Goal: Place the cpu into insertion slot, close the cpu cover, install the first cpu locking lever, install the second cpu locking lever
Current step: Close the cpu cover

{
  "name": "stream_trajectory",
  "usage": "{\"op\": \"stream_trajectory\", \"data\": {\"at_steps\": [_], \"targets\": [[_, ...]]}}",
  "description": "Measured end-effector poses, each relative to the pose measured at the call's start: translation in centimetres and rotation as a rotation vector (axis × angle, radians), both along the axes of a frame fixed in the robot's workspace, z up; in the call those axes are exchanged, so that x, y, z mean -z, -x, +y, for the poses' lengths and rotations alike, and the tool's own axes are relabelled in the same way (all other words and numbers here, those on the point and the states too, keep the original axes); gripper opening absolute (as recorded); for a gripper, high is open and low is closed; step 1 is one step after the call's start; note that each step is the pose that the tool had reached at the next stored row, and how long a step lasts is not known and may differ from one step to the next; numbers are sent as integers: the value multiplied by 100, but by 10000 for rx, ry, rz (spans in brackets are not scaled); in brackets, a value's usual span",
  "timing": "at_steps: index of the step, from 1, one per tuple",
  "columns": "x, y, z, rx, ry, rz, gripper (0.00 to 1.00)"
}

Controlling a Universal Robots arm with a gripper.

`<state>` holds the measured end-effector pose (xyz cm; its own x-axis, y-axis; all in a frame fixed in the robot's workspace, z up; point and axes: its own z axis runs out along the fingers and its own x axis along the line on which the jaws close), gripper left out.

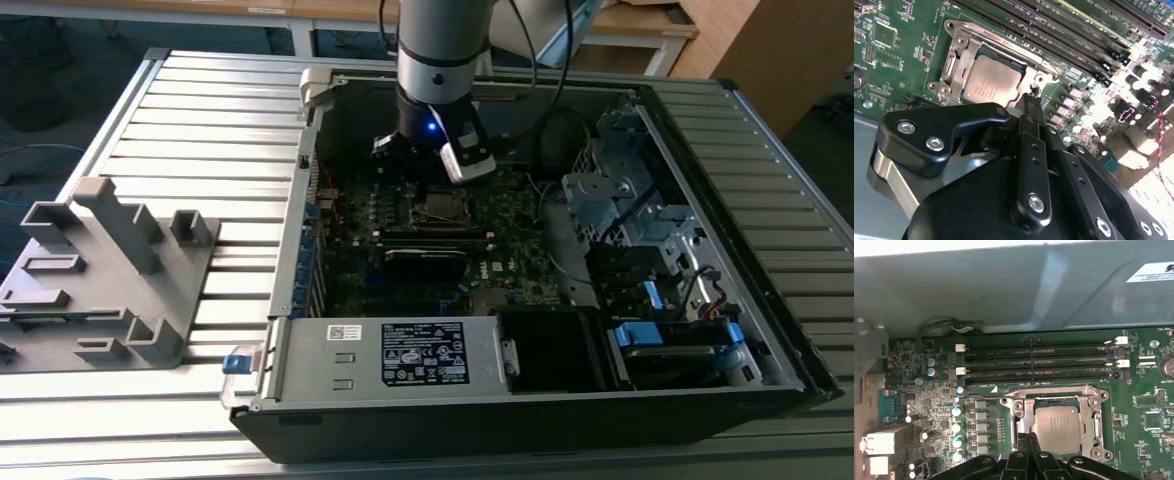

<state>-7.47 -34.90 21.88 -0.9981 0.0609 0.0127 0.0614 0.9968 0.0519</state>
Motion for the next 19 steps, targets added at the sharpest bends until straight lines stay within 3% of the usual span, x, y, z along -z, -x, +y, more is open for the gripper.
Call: {"op": "stream_trajectory", "data": {"at_steps": [6, 13, 19], "targets": [[31, -10, 1, -56, 2, 1, 11], [131, -11, 2, -59, 1, 0, 11], [151, 22, 26, -59, 0, -2, 11]]}}
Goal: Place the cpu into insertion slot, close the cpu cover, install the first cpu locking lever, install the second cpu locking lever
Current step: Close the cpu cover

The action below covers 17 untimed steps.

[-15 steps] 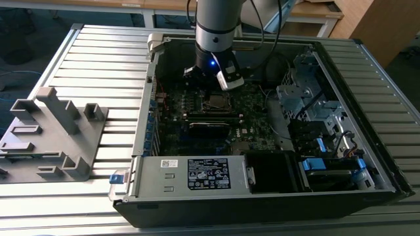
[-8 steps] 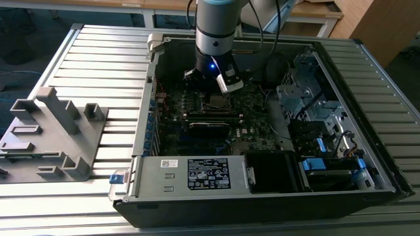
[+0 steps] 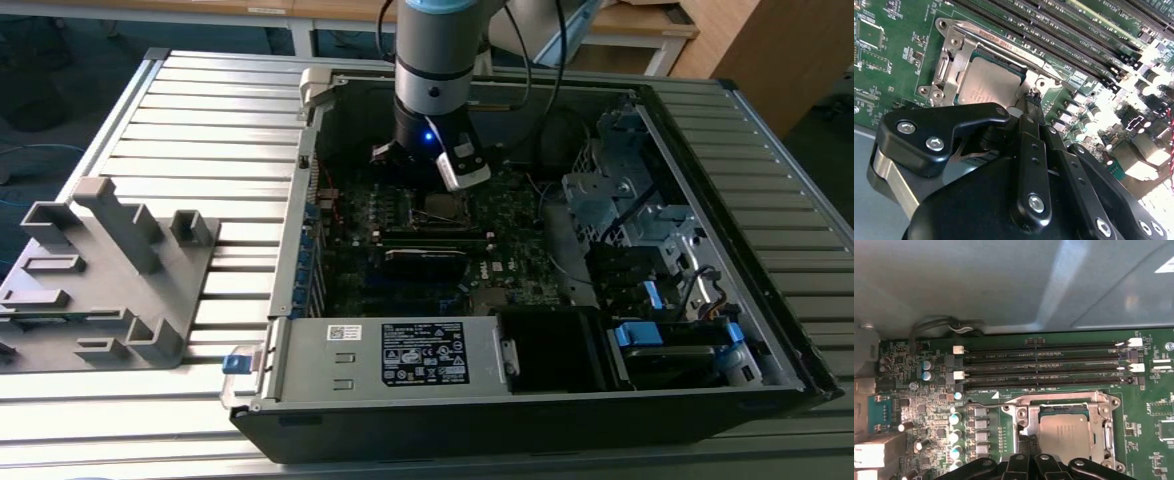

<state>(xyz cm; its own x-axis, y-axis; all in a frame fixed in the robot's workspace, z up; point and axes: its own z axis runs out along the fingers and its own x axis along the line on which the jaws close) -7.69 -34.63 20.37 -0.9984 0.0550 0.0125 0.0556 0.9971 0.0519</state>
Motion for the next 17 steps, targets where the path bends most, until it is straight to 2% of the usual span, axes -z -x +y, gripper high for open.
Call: {"op": "stream_trajectory", "data": {"at_steps": [3, 6, 7, 17], "targets": [[39, 1, 8, -1, 1, -7, 11], [44, 1, 18, 0, 3, -7, 11], [50, 1, 50, -1, 2, -7, 11], [63, 1, 51, -1, -3, -10, 11]]}}
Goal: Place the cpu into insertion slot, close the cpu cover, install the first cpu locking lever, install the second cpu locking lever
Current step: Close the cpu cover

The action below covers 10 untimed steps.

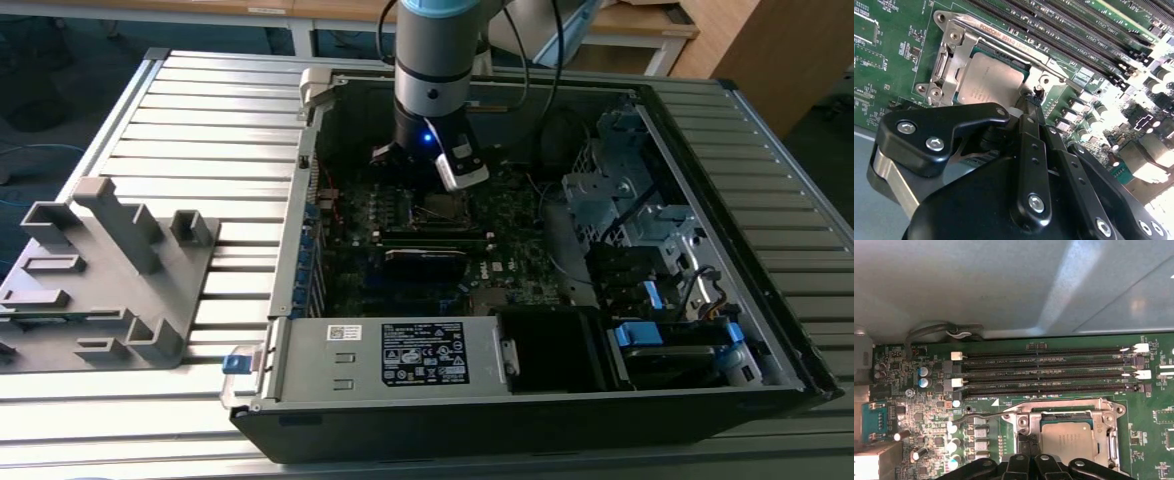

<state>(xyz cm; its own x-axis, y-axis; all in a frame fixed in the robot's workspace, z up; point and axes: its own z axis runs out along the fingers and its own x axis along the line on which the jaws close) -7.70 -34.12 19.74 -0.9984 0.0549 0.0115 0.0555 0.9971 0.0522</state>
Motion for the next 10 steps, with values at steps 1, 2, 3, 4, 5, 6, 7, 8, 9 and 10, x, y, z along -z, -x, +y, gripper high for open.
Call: {"op": "stream_trajectory", "data": {"at_steps": [1, 2, 3, 4, 5, 6, 7, 8, 9, 10], "targets": [[-7, -1, 2, 0, -11, -7, 11], [-18, -2, 3, 0, -19, -14, 11], [-39, -1, 2, 0, -6, -3, 11], [-61, 0, 0, 0, 4, 3, 11], [-78, 0, 0, 0, 0, 1, 11], [-96, 0, 0, 0, 1, 1, 11], [-116, 0, 0, 0, 3, 3, 11], [-136, 0, 0, 0, 3, 3, 11], [-158, 0, 0, 0, 1, 1, 11], [-185, 0, 0, 0, 2, 2, 11]]}}
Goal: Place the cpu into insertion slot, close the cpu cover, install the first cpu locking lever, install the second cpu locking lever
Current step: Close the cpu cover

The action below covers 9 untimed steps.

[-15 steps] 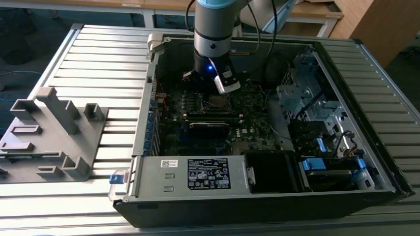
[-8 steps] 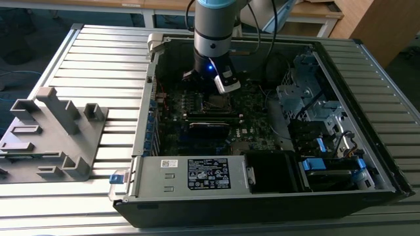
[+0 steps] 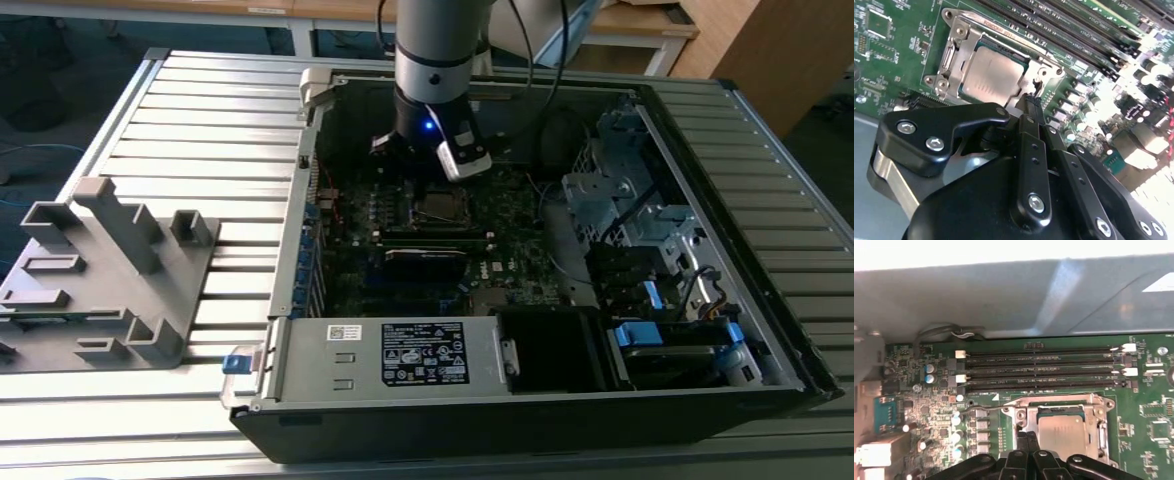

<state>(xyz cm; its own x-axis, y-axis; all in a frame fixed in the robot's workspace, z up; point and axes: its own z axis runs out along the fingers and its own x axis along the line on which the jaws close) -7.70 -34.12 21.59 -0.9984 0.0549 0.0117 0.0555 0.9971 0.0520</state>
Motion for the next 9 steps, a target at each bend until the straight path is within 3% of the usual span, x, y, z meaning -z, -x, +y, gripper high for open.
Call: {"op": "stream_trajectory", "data": {"at_steps": [3, 9], "targets": [[-71, 0, 0, 0, -1, 0, 11], [-74, -28, 0, -1, -2, 0, 11]]}}
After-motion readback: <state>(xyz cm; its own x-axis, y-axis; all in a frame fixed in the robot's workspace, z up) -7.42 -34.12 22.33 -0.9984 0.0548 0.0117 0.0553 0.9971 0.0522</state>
